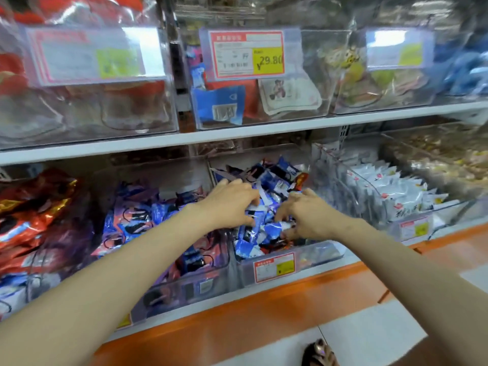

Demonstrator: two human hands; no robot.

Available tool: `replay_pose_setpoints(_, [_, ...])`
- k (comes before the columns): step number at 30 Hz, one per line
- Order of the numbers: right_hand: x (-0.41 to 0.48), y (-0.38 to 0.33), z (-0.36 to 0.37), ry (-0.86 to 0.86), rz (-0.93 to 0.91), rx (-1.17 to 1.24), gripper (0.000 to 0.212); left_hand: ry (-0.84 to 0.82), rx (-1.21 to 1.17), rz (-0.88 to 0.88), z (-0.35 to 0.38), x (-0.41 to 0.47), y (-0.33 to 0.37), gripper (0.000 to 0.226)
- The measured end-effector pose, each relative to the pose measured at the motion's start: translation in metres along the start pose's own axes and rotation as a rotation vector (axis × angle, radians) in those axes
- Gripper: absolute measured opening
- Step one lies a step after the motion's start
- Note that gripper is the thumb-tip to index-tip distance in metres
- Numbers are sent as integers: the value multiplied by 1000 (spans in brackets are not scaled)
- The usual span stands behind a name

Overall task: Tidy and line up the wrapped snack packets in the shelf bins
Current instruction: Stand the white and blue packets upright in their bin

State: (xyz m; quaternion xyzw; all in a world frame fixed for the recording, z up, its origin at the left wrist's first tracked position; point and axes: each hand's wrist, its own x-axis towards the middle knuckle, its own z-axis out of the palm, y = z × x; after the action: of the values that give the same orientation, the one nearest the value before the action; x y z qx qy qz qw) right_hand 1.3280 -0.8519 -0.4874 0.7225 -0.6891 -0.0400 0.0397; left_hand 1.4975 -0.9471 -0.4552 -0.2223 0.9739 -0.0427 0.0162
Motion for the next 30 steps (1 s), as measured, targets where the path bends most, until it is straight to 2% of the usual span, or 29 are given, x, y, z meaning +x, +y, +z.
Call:
replay_pose_setpoints(3, [-9, 18, -19, 76, 109, 312, 25, -111, 45, -53, 4, 13, 3, 48])
replay_pose_setpoints(5, [-18, 30, -32, 175, 188, 566, 17, -100, 61, -83, 7, 16, 4, 52])
replay_pose_setpoints(7, [-22, 40, -34, 332, 295, 690, 16, -89, 43, -111, 10, 17, 2, 52])
replay_pose_setpoints(8, [-22, 44, -33, 396, 353, 664, 17, -87, 30, -110, 10, 17, 1, 47])
replay_pose_setpoints(10, [-18, 48, -26, 453, 462, 468, 23, -66, 21, -71, 11, 16, -1, 36])
replay_pose_setpoints(13, [-10, 50, -11, 362, 482, 86, 34, -5, 24, -6, 7, 10, 2, 36])
replay_pose_setpoints(15, [-5, 48, -5, 273, 435, -44, 37, 96, -38, -11, -2, 6, 3, 35])
replay_pose_setpoints(18, [-2, 46, -7, 252, 415, -38, 36, 309, -234, -97, -21, 4, -1, 33])
replay_pose_setpoints(20, [-1, 45, -9, 254, 407, -3, 36, 394, -313, -167, -31, 9, -5, 30])
replay_pose_setpoints(23, [1, 43, -11, 246, 387, 46, 33, 493, -190, -166, -26, 25, -12, 27])
replay_pose_setpoints(25, [0, 40, -12, 220, 362, 101, 32, 386, -140, -136, -14, 38, -19, 27])
replay_pose_setpoints(28, [0, 38, -11, 188, 326, 177, 33, 69, -224, -174, -5, 46, -21, 28])
replay_pose_setpoints(30, [0, 36, -11, 176, 301, 190, 36, -6, -172, -174, -6, 46, -15, 47])
